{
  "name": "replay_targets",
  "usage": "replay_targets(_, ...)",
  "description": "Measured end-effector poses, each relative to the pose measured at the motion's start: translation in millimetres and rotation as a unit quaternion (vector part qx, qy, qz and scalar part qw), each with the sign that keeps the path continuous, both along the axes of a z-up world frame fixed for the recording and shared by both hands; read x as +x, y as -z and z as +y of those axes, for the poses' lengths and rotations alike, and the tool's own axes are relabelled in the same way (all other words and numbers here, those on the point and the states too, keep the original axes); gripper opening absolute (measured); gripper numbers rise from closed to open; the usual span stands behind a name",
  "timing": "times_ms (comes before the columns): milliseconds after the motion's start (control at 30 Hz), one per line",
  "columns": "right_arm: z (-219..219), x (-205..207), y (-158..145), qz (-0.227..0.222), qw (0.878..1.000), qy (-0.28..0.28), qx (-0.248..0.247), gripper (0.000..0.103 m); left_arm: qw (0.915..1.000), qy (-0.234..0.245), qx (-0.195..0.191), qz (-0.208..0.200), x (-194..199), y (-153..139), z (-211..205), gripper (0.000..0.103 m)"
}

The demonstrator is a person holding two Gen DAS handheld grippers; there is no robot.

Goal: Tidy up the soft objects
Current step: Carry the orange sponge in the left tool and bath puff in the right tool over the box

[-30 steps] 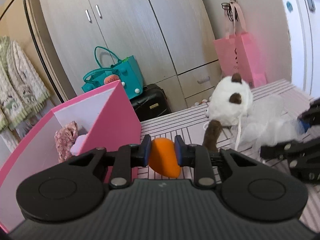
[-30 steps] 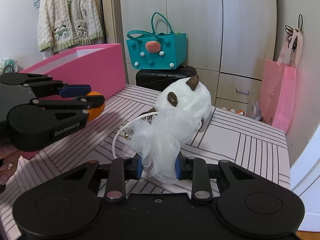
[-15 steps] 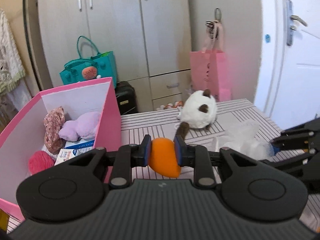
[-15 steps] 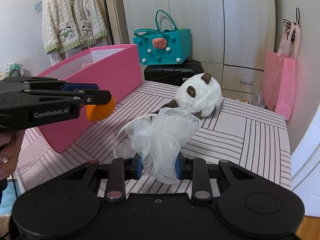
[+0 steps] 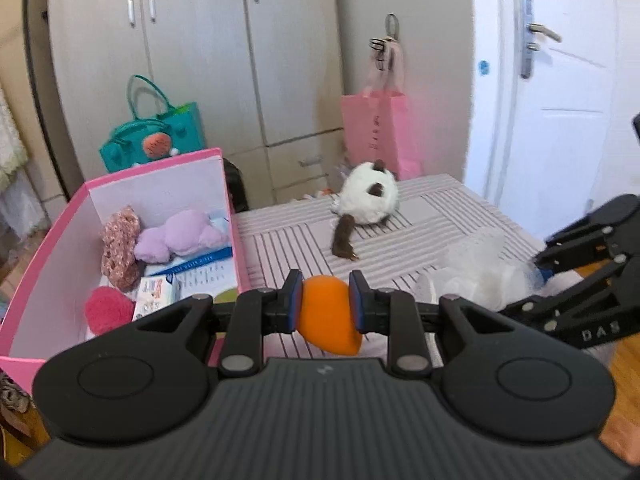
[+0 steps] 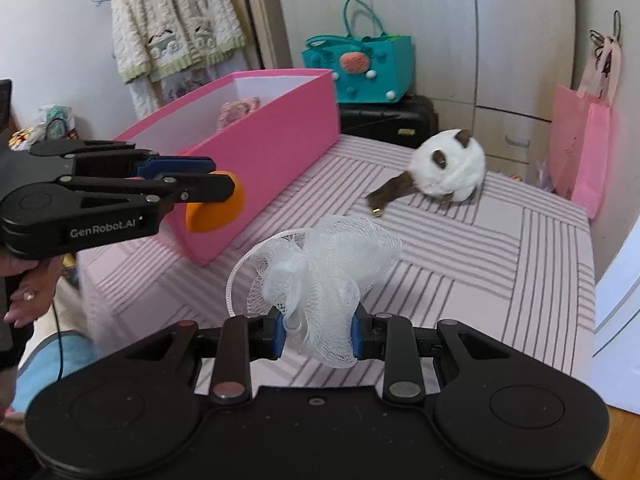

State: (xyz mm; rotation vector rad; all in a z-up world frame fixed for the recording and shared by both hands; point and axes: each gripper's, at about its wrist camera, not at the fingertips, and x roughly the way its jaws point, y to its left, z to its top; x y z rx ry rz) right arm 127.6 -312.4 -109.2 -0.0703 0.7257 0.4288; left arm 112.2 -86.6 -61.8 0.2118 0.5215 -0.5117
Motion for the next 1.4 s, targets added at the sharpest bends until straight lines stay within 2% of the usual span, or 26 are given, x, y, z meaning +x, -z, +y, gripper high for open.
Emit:
replay_targets(100, 7.8, -11.4, -7.8, 0.009, 1.0, -0.015, -0.003, 0.034, 0.9997, 0.019, 0.011, 0.011, -7.6, -8.9, 12.8, 0.024)
replay_targets(233, 21.1, -28.6, -20.3, 0.002, 1.0, -0.025, -0.016, 0.034, 0.9979, 0.038, 0.025, 0.047, -14.1, -14.2, 30.9, 0.024)
replay_targets(367, 32.0, -40.9, -32.1, 0.011, 0.999, -0.04, -0.004, 0.034, 0.996, 0.048, 0.028, 0.07, -23.0, -21.8, 51.2, 0.024)
replay_targets(700, 58.2, -71.3, -56.6, 0.014, 0.997, -0.076, 0.027, 0.034, 0.9943, 0.063, 0.041, 0.075, -45.6, -47.0, 84.0, 0.024)
replay_targets(900, 73.9, -76.6, -71.1, -0.005, 0.995, -0.092, 0.038, 0.034, 0.9956, 0.068, 0.035, 0.053, -51.1, -59.7, 96.6, 0.024)
replay_targets(1167, 90.2, -62.7, -90.8, -0.052, 0.993, -0.095, 0.049, 0.034, 0.9972, 0.071, -0.001, 0.022, -44.4, -73.6, 110.0, 0.024)
replay_targets(1400, 106.7, -34.4, -98.1, -0.094, 0.993, -0.073, 0.022, 0.035, 0.9976, 0.039, -0.056, 0.013, -8.3, -70.8, 135.6, 0.024)
